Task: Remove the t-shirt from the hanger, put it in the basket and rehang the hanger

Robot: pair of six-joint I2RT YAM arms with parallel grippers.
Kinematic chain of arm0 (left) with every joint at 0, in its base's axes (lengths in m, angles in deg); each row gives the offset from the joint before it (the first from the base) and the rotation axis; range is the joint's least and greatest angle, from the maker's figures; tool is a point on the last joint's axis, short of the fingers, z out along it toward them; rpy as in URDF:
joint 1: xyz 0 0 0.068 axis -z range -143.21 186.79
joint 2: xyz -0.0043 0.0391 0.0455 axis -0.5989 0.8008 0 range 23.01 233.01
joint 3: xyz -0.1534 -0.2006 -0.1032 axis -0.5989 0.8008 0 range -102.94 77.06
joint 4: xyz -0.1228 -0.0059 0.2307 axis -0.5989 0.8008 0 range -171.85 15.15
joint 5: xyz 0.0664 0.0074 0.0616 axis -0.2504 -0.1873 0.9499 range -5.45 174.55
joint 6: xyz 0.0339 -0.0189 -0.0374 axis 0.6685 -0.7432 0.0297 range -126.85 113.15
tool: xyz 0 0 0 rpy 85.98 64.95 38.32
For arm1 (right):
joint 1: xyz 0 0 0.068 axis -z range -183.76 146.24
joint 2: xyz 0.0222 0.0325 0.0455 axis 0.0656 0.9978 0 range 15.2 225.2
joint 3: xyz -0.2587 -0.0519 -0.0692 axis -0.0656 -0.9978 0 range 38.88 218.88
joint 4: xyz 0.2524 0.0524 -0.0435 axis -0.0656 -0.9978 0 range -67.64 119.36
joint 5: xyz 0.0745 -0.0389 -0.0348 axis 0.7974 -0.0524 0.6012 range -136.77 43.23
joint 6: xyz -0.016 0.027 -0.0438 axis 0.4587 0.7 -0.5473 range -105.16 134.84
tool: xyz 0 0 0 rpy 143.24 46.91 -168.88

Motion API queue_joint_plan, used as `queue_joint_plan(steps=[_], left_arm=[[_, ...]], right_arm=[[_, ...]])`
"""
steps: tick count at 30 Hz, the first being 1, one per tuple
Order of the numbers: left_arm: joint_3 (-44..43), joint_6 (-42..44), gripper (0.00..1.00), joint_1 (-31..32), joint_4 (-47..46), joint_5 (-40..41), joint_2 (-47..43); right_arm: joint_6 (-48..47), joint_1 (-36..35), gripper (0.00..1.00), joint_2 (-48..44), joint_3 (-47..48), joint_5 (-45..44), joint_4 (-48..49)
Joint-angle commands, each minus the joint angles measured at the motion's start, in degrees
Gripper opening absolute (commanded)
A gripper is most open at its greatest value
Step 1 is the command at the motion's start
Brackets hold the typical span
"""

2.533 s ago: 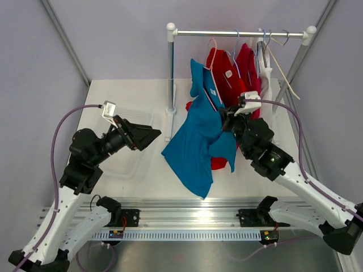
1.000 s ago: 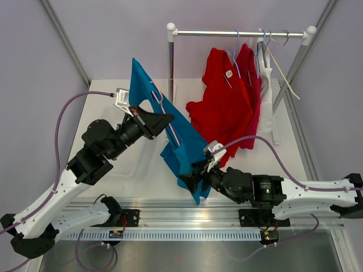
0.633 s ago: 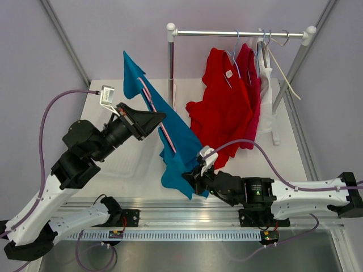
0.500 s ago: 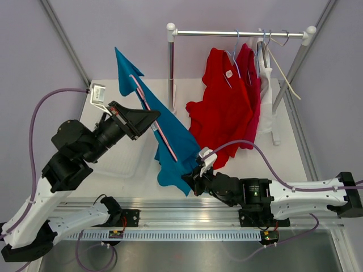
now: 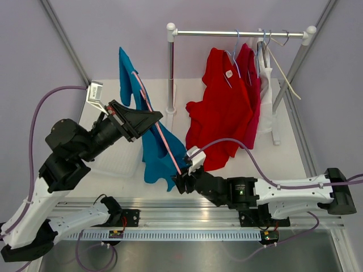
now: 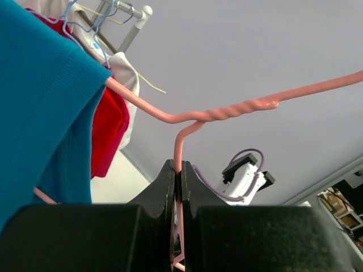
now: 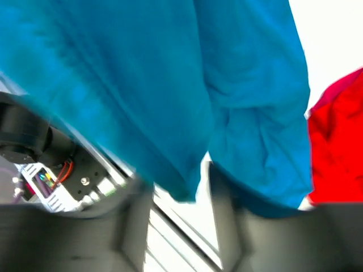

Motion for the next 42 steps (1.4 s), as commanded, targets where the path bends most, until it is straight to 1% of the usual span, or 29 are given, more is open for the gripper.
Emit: queue_joint_plan(steps=[1,3,5,6,9,11,13,15,16,17,18,19,20,22,25,26,29,30,31,32,33,35,36,37,39,40,42], left_arm=[[0.98,3.72,0.0,-0.23,-7.3,0.04,-0.38],[1.85,4.96,0.0,-0.23,-6.34,1.44,-0.55],[3.43,6.89,0.0,-0.22,-6.33,3.11,-1.25],[5.01,7.51,0.0,-0.23,-6.33,5.12,-1.95],[6.42,8.83,0.0,-0.23,-6.42,6.54,-2.31],[6.78,8.57,0.0,-0.23,-6.86,5.76,-1.52],[6.78,7.96,0.0,-0.23,-7.21,4.35,-0.56],[7.04,7.6,0.0,-0.23,-7.56,3.91,-0.38],[7.22,7.43,0.0,-0.23,-7.74,3.82,-0.29],[7.31,7.25,0.0,-0.23,-7.74,3.64,-0.37],[7.39,7.25,0.0,-0.23,-7.74,3.64,-0.38],[7.48,7.25,0.0,-0.23,-7.65,3.64,-0.38],[7.66,7.08,0.0,-0.23,-7.74,3.64,-0.64],[8.01,6.81,0.0,-0.23,-7.74,3.64,-0.81],[8.98,6.29,0.0,-0.23,-8.44,3.38,-1.17],[9.33,6.2,0.0,-0.23,-8.88,3.29,-1.25],[9.86,5.84,0.0,-0.22,-9.41,2.94,-1.25],[10.12,5.84,0.0,-0.23,-9.41,2.94,-1.17],[10.21,5.93,0.0,-0.23,-9.5,3.03,-1.17],[10.38,6.02,0.0,-0.23,-9.41,3.29,-1.25],[10.73,6.02,0.0,-0.23,-9.5,3.81,-1.43],[11.08,6.37,0.0,-0.14,-9.5,4.43,-1.6],[11.17,6.46,0.02,-0.22,-9.5,4.52,-1.69],[11.52,6.55,0.13,-0.23,-9.5,4.52,-1.95],[11.7,6.63,0.27,-0.23,-9.5,4.44,-2.22],[11.79,6.98,0.46,-0.23,-9.41,4.26,-2.39],[11.79,8.91,0.67,-0.22,-9.06,3.39,-2.66]], right_arm=[[-2.26,-0.38,0.62,-5.34,4.85,0.33,-3.49],[-2.0,-0.47,0.75,-10.52,6.34,3.22,-8.39],[-1.12,-0.64,0.77,-15.61,7.92,5.07,-11.49],[-1.03,-0.73,0.78,-17.12,8.45,7.52,-13.59],[-0.68,-0.73,0.83,-21.87,10.56,10.7,-15.45],[-3.13,-0.73,0.85,-22.67,12.76,9.23,-14.41],[-6.8,-0.73,0.85,-19.62,17.04,7.03,-13.96],[-11.63,-0.73,0.85,-16.1,19.96,2.12,-13.35],[-12.88,-0.73,0.8,-11.99,23.1,-0.51,-13.35],[-14.37,-0.65,0.77,-9.95,24.62,-3.85,-13.35],[-16.65,-0.64,0.75,-8.1,26.2,-4.75,-13.17],[-17.54,-0.64,0.74,-5.12,28.82,-4.93,-13.0],[-18.34,-0.64,0.73,-3.79,29.89,-3.54,-12.82],[-20.18,-0.56,0.72,-1.07,31.74,-3.44,-11.33],[-20.8,0.58,0.69,1.4,33.06,-3.09,-10.54],[-20.72,0.93,0.68,1.67,32.98,-1.61,-10.19],[-19.05,2.43,0.6,3.08,32.81,-0.1,-10.01],[-18.87,2.61,0.43,3.34,32.63,-0.71,-9.75],[-18.7,2.96,0.33,3.61,32.11,-1.59,-9.31],[-18.78,3.05,0.25,3.61,31.84,-2.73,-8.87],[-19.04,3.13,0.13,3.44,31.49,-3.17,-7.56],[-19.48,3.22,0.01,3.17,30.61,-4.75,-5.63],[-20.1,3.31,0.0,3.08,30.52,-5.2,-5.27],[-20.28,3.48,0.0,3.17,30.52,-5.55,-5.0],[-21.06,3.84,0.0,3.17,30.26,-6.78,-3.69],[-21.16,4.1,0.0,2.91,29.73,-6.96,-2.98],[-20.02,5.5,0.0,2.38,29.38,-5.91,-2.45]])
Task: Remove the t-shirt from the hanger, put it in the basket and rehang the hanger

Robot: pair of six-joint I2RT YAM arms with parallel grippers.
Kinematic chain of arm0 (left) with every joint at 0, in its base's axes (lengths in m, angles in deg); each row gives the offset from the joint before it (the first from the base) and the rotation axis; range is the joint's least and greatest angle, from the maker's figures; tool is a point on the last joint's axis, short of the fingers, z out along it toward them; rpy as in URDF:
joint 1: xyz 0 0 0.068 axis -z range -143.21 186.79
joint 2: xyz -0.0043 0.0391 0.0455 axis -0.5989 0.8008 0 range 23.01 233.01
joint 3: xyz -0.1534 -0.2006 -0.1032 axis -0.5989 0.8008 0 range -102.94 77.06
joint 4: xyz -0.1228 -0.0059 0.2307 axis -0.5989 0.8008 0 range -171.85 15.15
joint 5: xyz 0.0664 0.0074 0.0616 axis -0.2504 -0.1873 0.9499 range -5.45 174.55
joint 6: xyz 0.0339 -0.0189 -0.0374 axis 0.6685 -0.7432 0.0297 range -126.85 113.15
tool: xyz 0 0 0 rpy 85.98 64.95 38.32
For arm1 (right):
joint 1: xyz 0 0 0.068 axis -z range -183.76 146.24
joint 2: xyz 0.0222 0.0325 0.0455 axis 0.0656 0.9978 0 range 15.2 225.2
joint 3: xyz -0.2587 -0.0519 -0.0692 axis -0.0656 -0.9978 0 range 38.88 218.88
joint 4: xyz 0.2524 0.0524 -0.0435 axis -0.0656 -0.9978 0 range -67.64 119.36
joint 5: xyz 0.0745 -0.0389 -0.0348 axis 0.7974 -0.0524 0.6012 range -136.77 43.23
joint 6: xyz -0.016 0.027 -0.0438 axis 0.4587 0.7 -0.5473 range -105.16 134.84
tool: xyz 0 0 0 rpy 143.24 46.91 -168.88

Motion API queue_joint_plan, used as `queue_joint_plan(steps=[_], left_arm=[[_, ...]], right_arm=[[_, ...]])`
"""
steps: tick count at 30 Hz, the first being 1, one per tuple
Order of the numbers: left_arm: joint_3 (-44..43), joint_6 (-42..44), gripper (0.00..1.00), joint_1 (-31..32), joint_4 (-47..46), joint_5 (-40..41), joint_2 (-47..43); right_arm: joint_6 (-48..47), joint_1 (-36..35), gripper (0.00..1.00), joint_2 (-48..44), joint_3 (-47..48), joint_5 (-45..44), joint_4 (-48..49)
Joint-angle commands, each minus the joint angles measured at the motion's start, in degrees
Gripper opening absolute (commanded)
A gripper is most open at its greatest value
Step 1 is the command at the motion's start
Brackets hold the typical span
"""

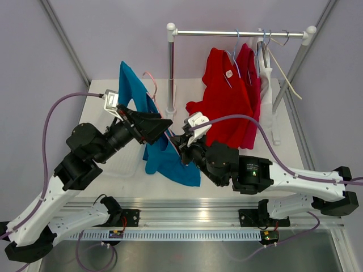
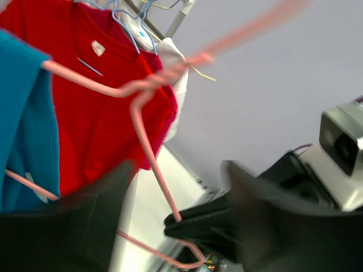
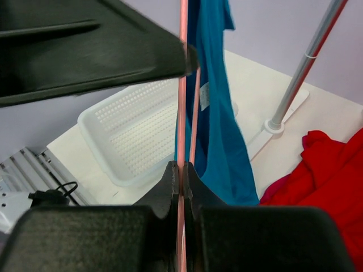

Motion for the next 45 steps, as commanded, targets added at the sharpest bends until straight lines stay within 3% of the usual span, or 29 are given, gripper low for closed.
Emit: queue_joint_plan(steps=[1,2,5,9,12,22,29,34,37,41,42,45], left_arm=[[-0.21,3.86,0.92,0.04,-1.55,-1.16,-1.28],[-1.26,5.88,0.99,0.04,0.21,-1.78,-1.72],[1.0,10.99,0.99,0.04,6.98,2.68,-4.35],[7.5,12.4,0.99,0.04,8.84,14.44,-12.42],[10.07,12.23,0.99,0.04,10.95,20.86,-13.76],[8.05,12.23,0.99,0.13,11.83,27.83,-1.02],[9.53,9.34,0.99,-1.45,11.39,38.02,4.25],[20.17,-0.24,0.99,-5.22,10.7,39.08,3.11],[22.99,1.32,0.99,-7.77,2.1,37.25,5.65],[19.05,5.63,0.99,-10.77,-5.82,33.31,13.46],[18.25,7.29,0.93,-11.3,-8.79,32.41,15.05],[18.24,8.36,0.44,-12.35,-15.73,29.07,15.68]], right_arm=[[-0.39,2.29,0.0,-2.08,-0.33,-1.99,5.75],[0.14,3.17,0.0,-2.52,-0.59,-0.94,6.09],[0.5,4.14,0.0,-4.54,-1.82,0.91,7.41],[1.55,5.55,0.0,-6.82,-2.87,3.37,8.9],[1.72,5.72,0.0,-8.93,-4.81,4.51,11.18],[3.13,5.72,0.0,-12.98,-8.32,6.63,14.8],[3.05,5.72,0.0,-16.49,-10.08,6.27,15.24],[2.69,5.72,0.0,-20.1,-11.84,6.88,16.2],[2.78,5.72,0.0,-20.36,-11.84,8.55,16.73],[3.48,5.64,0.0,-20.63,-12.19,9.35,16.65],[3.57,5.64,0.0,-21.06,-12.54,9.35,16.73],[3.4,5.64,0.0,-22.46,-13.16,8.74,16.21]])
